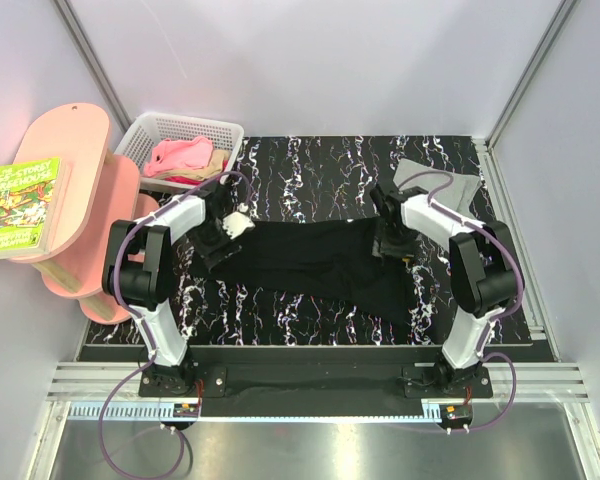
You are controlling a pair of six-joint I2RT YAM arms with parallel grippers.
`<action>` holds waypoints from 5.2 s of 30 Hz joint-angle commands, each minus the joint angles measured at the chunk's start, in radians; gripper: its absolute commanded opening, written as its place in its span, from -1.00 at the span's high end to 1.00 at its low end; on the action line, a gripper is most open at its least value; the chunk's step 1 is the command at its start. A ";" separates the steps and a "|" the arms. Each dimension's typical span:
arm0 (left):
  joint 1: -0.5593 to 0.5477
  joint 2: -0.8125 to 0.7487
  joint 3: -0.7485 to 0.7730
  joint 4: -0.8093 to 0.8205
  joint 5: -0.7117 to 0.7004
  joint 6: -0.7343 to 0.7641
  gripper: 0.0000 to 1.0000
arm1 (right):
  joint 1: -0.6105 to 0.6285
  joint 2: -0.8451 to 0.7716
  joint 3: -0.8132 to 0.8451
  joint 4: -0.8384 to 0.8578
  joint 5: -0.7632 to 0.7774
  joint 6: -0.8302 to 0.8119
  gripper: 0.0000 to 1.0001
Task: Fold and stack the t-shirts
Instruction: Fold the tshirt
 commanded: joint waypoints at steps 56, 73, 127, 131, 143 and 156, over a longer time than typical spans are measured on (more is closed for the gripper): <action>-0.016 -0.018 0.085 -0.051 0.140 -0.050 -0.54 | 0.379 -0.135 0.042 0.152 -0.234 0.139 -0.99; -0.016 0.019 0.014 0.049 0.034 -0.036 -0.30 | 0.379 -0.258 -0.033 0.131 -0.169 0.175 -0.99; -0.019 -0.126 -0.164 0.168 -0.026 -0.002 -0.45 | 0.341 -0.356 -0.176 0.094 -0.116 0.210 -0.99; -0.019 -0.102 -0.159 0.181 -0.033 0.001 -0.42 | 0.339 -0.361 -0.176 0.094 -0.119 0.213 -0.99; -0.017 -0.078 -0.115 0.132 -0.044 0.016 0.31 | 0.338 -0.360 -0.190 0.097 -0.128 0.218 -0.99; -0.017 -0.084 -0.069 0.064 -0.032 0.013 0.60 | 0.339 -0.376 -0.230 0.100 -0.129 0.224 -0.99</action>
